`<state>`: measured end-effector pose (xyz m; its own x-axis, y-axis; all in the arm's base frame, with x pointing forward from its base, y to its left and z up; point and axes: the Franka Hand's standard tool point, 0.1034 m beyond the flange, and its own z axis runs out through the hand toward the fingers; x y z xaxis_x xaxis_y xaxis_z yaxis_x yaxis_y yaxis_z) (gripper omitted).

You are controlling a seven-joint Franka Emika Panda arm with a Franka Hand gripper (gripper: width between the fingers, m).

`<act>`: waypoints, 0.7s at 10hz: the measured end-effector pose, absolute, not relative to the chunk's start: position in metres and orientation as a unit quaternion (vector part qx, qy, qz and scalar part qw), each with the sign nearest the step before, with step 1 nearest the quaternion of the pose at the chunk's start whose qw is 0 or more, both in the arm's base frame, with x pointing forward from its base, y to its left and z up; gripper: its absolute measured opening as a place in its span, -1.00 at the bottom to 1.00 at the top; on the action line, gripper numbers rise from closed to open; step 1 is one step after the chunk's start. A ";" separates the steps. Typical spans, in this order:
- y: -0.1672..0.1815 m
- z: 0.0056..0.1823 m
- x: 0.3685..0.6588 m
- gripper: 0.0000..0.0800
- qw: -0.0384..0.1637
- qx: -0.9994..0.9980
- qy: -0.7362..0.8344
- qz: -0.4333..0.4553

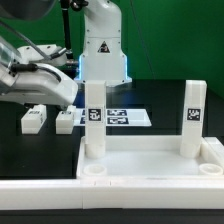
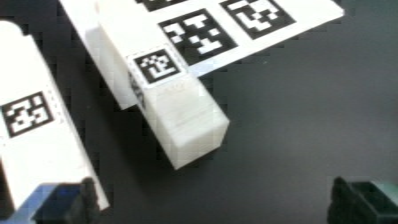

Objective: Assemble desk

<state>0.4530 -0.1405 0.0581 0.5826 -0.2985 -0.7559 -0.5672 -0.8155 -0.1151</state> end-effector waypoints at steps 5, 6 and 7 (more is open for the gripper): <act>-0.121 0.048 0.444 0.62 0.167 -0.869 0.247 0.395; -0.121 0.044 0.443 0.62 0.162 -0.872 0.247 0.391; -0.122 0.040 0.440 0.62 0.160 -0.872 0.250 0.390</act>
Offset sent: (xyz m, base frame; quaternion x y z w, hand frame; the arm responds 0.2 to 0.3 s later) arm -0.0216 0.0436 -0.0033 -0.0021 -0.0435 0.0273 0.9987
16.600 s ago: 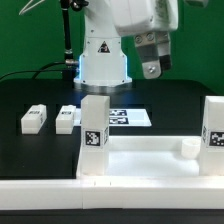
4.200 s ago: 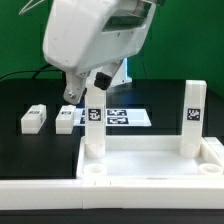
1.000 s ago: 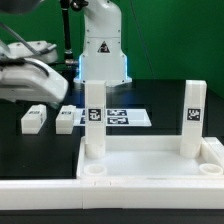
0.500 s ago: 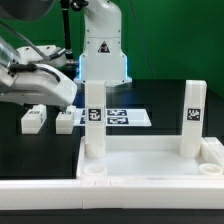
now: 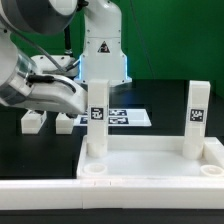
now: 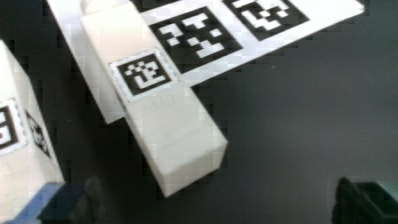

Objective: Assemble desk

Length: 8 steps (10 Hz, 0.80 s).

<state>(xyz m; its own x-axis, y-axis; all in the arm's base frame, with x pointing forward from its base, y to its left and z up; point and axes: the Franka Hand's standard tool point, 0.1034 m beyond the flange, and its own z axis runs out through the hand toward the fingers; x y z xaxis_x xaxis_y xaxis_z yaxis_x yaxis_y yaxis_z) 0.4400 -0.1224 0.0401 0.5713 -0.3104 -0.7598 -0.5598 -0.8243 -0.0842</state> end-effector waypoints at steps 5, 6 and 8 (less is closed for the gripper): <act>-0.120 0.028 0.429 0.62 0.157 -0.869 0.254 0.395; -0.120 0.028 0.429 0.62 0.157 -0.869 0.255 0.395; -0.120 0.028 0.429 0.62 0.157 -0.869 0.255 0.395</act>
Offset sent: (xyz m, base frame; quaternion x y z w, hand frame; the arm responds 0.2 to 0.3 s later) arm -0.0117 0.0115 -0.0082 -0.0007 -0.0260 0.0208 0.9994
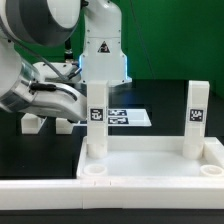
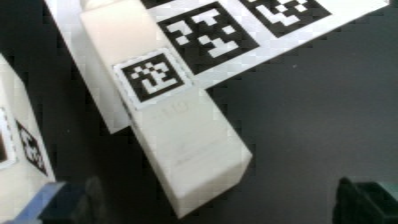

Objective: Assemble desk

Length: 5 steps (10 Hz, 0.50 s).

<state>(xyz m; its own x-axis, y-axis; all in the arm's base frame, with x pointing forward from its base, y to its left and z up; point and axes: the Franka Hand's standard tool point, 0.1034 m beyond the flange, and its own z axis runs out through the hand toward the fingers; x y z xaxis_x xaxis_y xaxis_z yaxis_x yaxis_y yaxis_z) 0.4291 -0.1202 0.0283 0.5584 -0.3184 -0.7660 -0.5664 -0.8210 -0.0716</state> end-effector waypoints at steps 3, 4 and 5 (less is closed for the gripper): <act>-0.108 0.019 0.408 0.62 0.156 -0.861 0.256 0.412; -0.108 0.016 0.404 0.62 0.156 -0.858 0.258 0.416; -0.104 0.012 0.401 0.62 0.155 -0.858 0.257 0.418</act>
Offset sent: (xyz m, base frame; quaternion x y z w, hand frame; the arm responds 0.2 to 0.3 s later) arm -0.0173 0.0087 -0.0161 0.0214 -0.0216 0.0126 0.9995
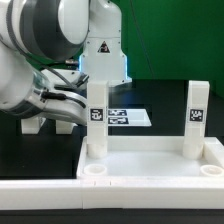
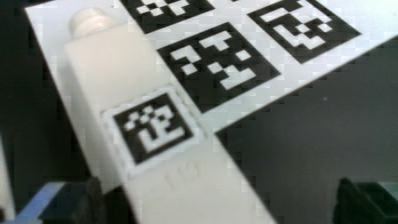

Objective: Assemble desk

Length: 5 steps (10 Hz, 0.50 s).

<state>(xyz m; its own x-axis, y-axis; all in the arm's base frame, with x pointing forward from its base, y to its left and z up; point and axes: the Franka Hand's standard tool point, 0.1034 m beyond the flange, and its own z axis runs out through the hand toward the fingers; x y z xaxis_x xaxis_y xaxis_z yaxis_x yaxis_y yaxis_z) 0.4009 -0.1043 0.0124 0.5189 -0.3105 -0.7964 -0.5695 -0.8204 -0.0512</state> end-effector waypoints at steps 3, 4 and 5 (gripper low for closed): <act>-0.101 0.010 0.400 0.37 0.155 -0.856 0.255 0.421; -0.102 0.010 0.400 0.37 0.156 -0.856 0.255 0.421; -0.102 0.010 0.400 0.03 0.156 -0.856 0.255 0.421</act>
Offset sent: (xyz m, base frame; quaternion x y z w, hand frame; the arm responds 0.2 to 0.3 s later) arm 0.0000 0.0000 0.0000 0.0000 0.0000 0.0000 1.0000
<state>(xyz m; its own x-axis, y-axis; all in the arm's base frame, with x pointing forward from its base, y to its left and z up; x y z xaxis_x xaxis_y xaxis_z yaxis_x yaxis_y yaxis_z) 0.3996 -0.1016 0.0102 0.5152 -0.3062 -0.8005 -0.5682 -0.8213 -0.0516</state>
